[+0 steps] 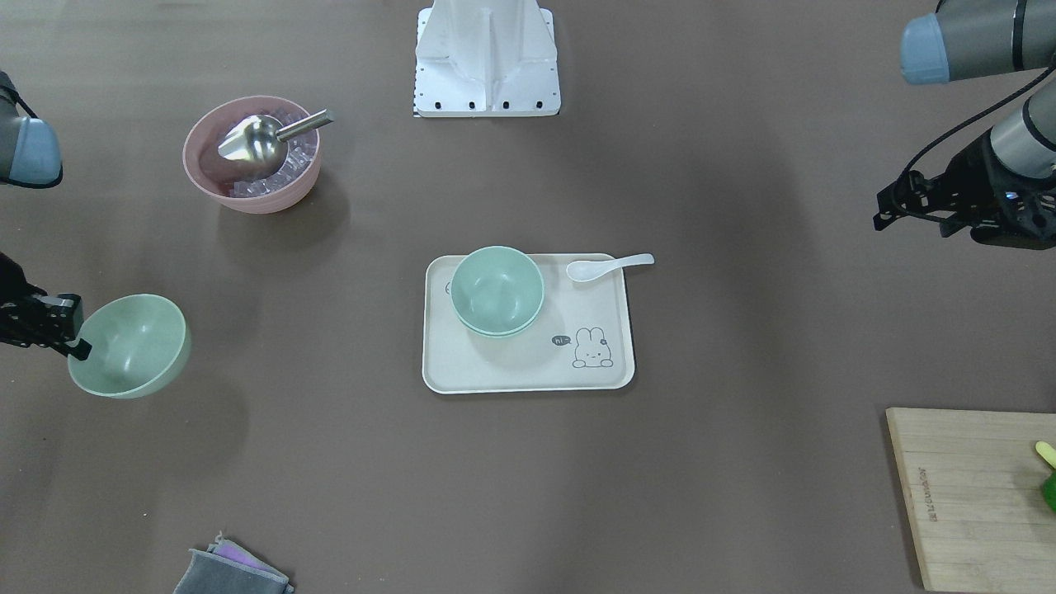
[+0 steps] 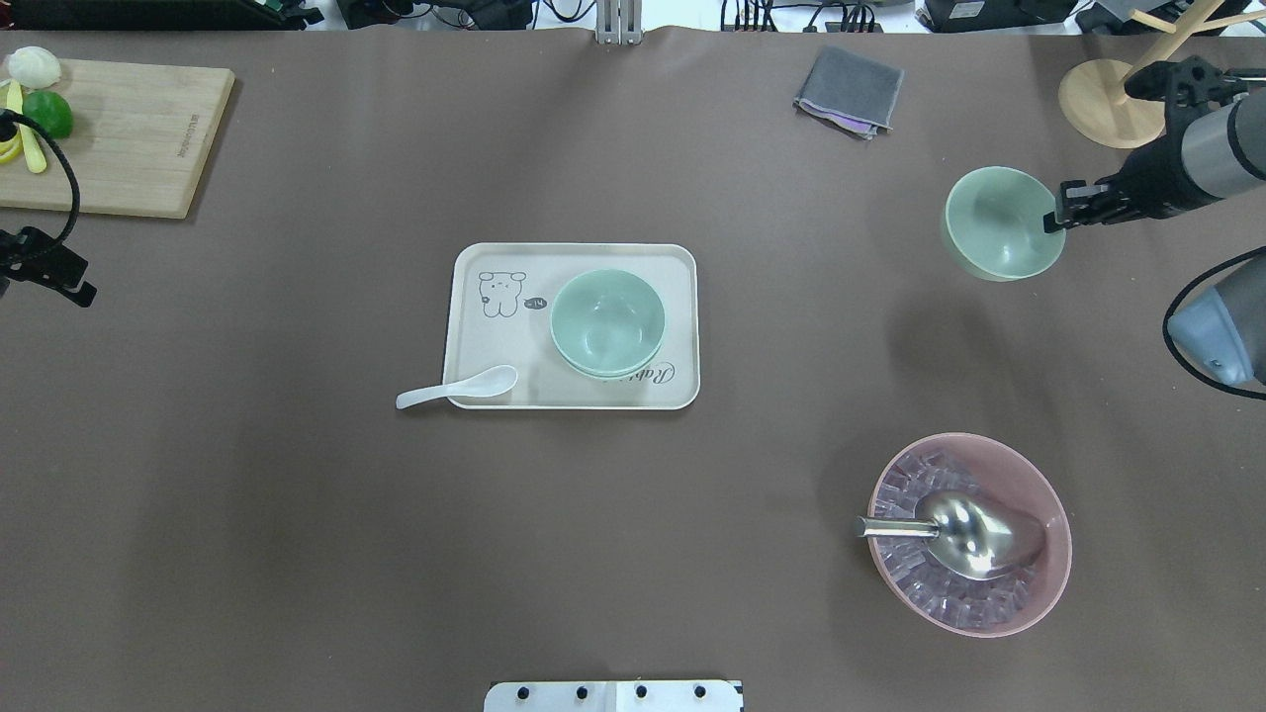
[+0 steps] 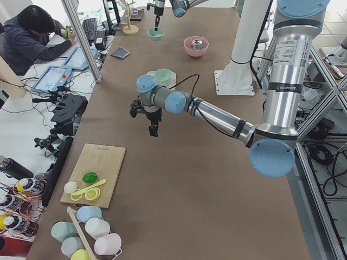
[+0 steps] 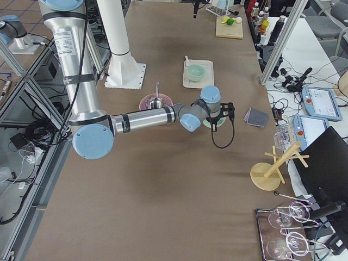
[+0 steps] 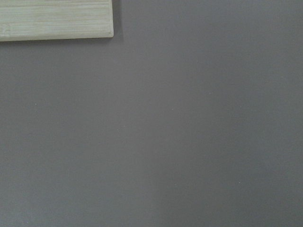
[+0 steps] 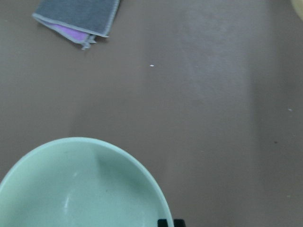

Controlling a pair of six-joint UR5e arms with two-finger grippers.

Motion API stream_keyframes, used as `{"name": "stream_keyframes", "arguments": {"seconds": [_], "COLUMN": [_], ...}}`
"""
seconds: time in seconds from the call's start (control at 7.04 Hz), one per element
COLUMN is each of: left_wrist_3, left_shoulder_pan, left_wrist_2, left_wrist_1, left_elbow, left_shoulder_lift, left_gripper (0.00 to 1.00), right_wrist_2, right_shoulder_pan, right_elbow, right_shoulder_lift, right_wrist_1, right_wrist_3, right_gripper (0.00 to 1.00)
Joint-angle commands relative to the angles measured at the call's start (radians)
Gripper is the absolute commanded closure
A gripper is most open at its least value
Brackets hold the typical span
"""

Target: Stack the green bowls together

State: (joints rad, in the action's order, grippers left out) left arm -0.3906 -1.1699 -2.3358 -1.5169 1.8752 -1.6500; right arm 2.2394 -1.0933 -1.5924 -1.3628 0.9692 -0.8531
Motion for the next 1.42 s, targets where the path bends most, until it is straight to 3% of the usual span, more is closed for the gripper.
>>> {"name": "stream_keyframes", "arguments": {"seconds": [0.0,0.28,0.43,0.57,0.71,0.85,1.28], "left_wrist_3": [0.224,0.263,0.298,0.42,0.526,0.548,0.549], "left_shoulder_pan": [-0.095,-0.183,-0.227,-0.284,-0.35,-0.393,-0.398], "left_wrist_2": [-0.007,-0.004,-0.005,-0.005,-0.005,0.001,0.001], "left_wrist_1": [0.004,0.009,0.007,0.014,0.012,0.014,0.011], "left_elbow": [-0.083,-0.161,-0.207,-0.276,-0.345,-0.361,-0.386], "left_shoulder_lift": [0.021,0.022,0.021,0.018,0.015,0.016,0.022], "left_gripper": [0.02,0.02,0.01,0.02,0.02,0.02,0.01], "right_wrist_2": [-0.029,-0.101,-0.183,-0.252,-0.259,-0.259,-0.264], "right_shoulder_pan": [0.109,0.215,0.293,0.353,0.389,0.407,0.437], "right_elbow": [-0.046,-0.072,-0.122,-0.138,-0.127,-0.11,0.006], "right_shoulder_lift": [0.152,0.31,0.358,0.404,0.456,0.503,0.603], "right_wrist_1": [0.064,0.267,0.402,0.524,0.604,0.662,0.66], "right_wrist_3": [-0.139,-0.15,-0.152,-0.152,-0.153,-0.155,-0.161], "right_gripper": [1.0,1.0,1.0,1.0,1.0,1.0,1.0]}}
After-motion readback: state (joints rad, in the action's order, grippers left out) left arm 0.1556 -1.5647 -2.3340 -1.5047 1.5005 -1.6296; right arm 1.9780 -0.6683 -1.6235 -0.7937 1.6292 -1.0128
